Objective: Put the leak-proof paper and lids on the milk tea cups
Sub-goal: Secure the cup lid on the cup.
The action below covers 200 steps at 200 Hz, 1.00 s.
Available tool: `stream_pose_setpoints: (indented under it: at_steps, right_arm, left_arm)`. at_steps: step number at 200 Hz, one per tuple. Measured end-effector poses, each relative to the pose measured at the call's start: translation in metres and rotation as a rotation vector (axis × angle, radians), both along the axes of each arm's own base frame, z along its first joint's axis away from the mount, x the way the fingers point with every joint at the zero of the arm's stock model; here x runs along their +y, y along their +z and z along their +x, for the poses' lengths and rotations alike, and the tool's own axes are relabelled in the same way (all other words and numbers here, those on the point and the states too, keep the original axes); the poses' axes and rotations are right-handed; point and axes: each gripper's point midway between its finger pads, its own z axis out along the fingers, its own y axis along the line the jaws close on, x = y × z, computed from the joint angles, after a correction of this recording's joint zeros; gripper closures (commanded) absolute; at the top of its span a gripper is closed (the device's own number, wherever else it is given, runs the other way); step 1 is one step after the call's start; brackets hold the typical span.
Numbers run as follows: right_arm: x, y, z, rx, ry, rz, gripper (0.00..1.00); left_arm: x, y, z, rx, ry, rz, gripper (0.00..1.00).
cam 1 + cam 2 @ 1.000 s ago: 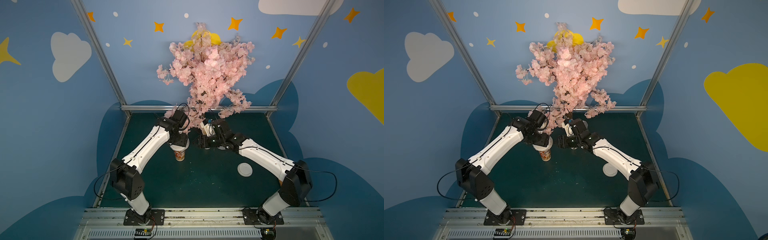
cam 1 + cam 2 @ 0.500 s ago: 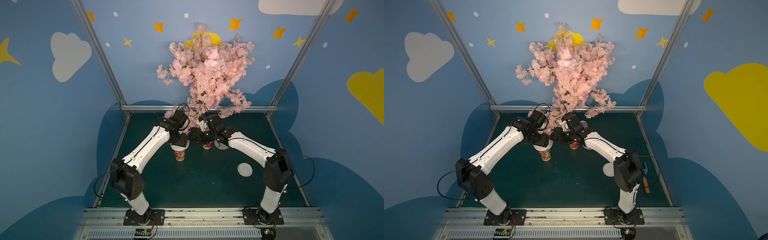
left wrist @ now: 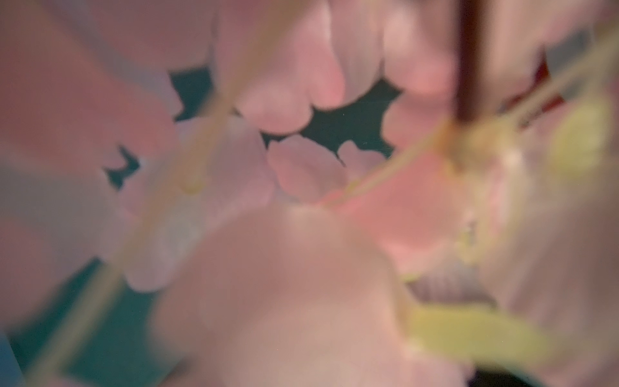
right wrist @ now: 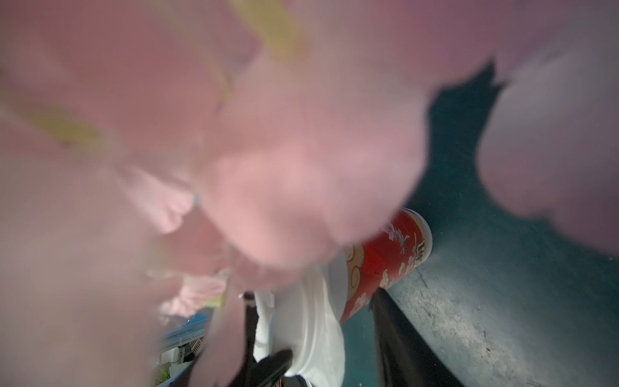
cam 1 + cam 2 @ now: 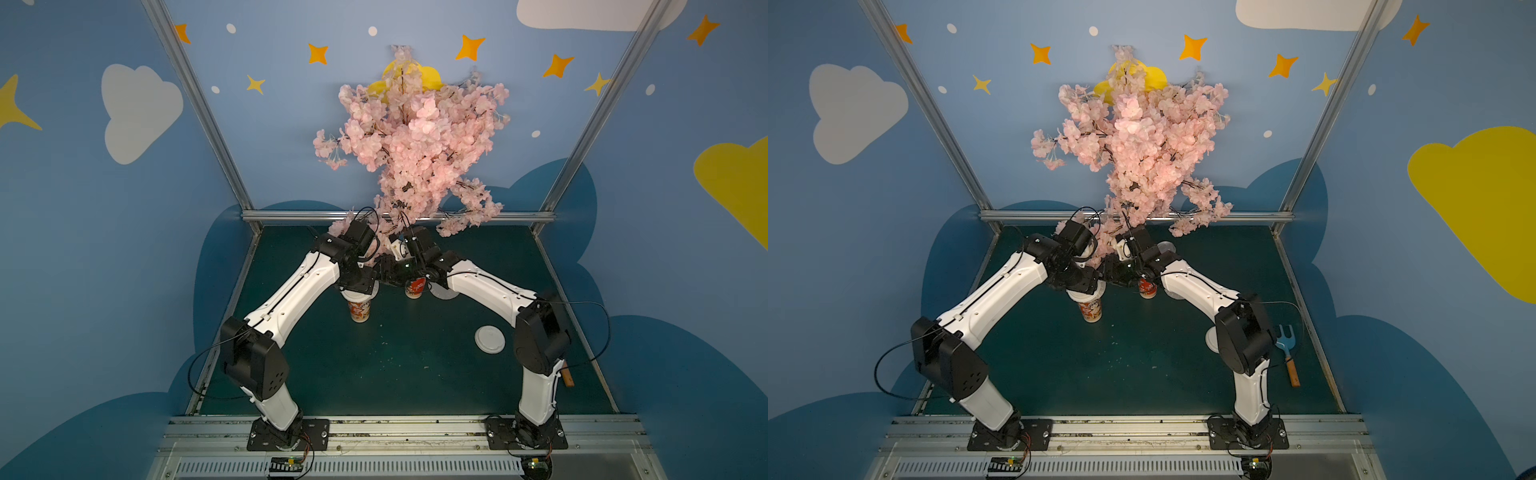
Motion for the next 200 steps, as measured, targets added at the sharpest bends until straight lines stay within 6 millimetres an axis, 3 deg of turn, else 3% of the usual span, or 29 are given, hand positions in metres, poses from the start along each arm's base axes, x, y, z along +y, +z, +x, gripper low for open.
stream_pose_setpoints:
  at_steps: [21, 144, 200]
  right_arm:
    - [0.003, -0.007, -0.001, 0.016, 0.009, -0.002, 0.45]
    - [0.011, -0.002, 0.002, 0.045, 0.023, 0.057, 0.33]
    - [0.015, 0.0, 0.001, 0.059, 0.039, 0.087, 0.32]
  left_arm:
    - [0.001, -0.001, -0.001, 0.005, 0.0, 0.004, 0.23]
    - [0.004, -0.002, -0.006, 0.024, 0.001, 0.014, 0.24]
    - [0.005, -0.003, -0.008, 0.034, 0.001, 0.019, 0.24]
